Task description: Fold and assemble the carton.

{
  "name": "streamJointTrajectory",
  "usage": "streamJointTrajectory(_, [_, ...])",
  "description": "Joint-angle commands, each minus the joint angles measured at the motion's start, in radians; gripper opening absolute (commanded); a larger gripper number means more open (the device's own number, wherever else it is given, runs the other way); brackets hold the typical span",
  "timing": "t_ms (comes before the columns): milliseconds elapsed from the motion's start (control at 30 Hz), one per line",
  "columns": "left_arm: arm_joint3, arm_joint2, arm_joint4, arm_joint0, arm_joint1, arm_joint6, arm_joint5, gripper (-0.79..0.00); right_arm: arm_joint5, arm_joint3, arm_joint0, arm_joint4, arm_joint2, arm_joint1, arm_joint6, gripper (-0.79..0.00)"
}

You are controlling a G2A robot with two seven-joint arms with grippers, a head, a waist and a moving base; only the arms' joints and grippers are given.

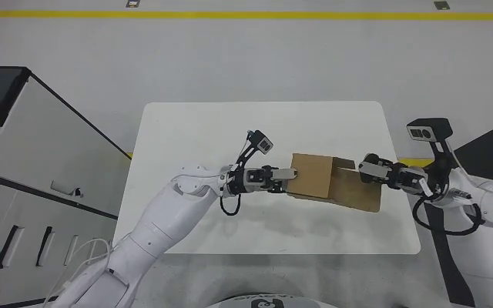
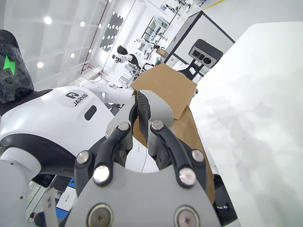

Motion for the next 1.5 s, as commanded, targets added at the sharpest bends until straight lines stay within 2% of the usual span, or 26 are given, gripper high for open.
streamJointTrajectory(0, [0.000, 0.000, 0.000, 0.000, 0.000, 0.000, 0.000, -0.785, 0.000, 0.000, 0.000, 0.000, 0.000, 0.000, 0.000, -0.785])
streamJointTrajectory(133, [-0.025, -0.011, 0.018, 0.021, 0.002, 0.040, 0.012, -0.785, 0.002, -0.033, 0.002, -0.032, -0.019, -0.002, -0.018, -0.785])
streamJointTrajectory(400, [-0.055, -0.036, 0.031, 0.046, 0.006, 0.039, 0.017, -0.785, 0.018, -0.044, 0.023, -0.085, -0.061, -0.002, -0.007, -0.785])
streamJointTrajectory(1467, [-0.084, -0.059, 0.087, 0.069, 0.000, 0.063, 0.026, -0.785, 0.118, -0.110, 0.103, -0.291, -0.217, -0.005, -0.102, -0.785])
